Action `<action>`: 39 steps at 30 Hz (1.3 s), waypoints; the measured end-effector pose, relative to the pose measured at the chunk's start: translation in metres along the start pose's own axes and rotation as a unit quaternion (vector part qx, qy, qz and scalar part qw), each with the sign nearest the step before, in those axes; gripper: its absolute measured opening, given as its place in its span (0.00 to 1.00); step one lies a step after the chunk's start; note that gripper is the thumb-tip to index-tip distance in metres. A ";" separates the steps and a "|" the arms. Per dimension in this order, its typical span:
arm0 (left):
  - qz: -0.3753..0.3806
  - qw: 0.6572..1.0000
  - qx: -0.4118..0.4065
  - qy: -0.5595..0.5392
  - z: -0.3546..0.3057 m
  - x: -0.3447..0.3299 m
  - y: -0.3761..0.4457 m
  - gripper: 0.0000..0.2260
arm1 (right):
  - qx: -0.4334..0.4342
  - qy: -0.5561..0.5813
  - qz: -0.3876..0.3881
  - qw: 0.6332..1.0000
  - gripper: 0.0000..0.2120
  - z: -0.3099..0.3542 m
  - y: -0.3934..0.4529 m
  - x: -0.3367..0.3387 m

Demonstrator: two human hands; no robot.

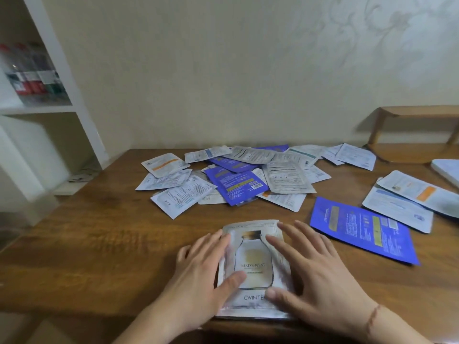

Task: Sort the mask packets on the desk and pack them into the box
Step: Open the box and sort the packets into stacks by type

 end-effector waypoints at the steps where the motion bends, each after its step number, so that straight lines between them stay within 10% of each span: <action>1: 0.013 1.000 0.007 0.015 -0.001 -0.001 0.001 0.45 | 0.005 -0.003 0.044 0.999 0.41 0.000 0.000 -0.001; 15: 0.145 0.988 0.012 0.049 -0.003 0.007 -0.025 0.49 | -0.032 -0.016 0.126 0.991 0.48 -0.006 -0.013 0.006; 34: 0.057 0.997 0.054 0.019 0.062 0.020 -0.051 0.52 | 0.047 -0.002 0.069 0.997 0.57 0.058 0.046 -0.006; 39: 0.136 0.988 0.075 0.022 0.078 0.028 -0.053 0.49 | 0.016 0.019 0.105 0.994 0.47 0.068 0.048 -0.012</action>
Point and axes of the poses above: each hand's wrist, its own y-axis towards the middle knuckle, its own x-axis out of the back of the hand, z = x × y, the point moved 1 cm from there along y, towards the middle knuckle, and after that the axes turned 14 degrees about z, right-handed, at the moved point
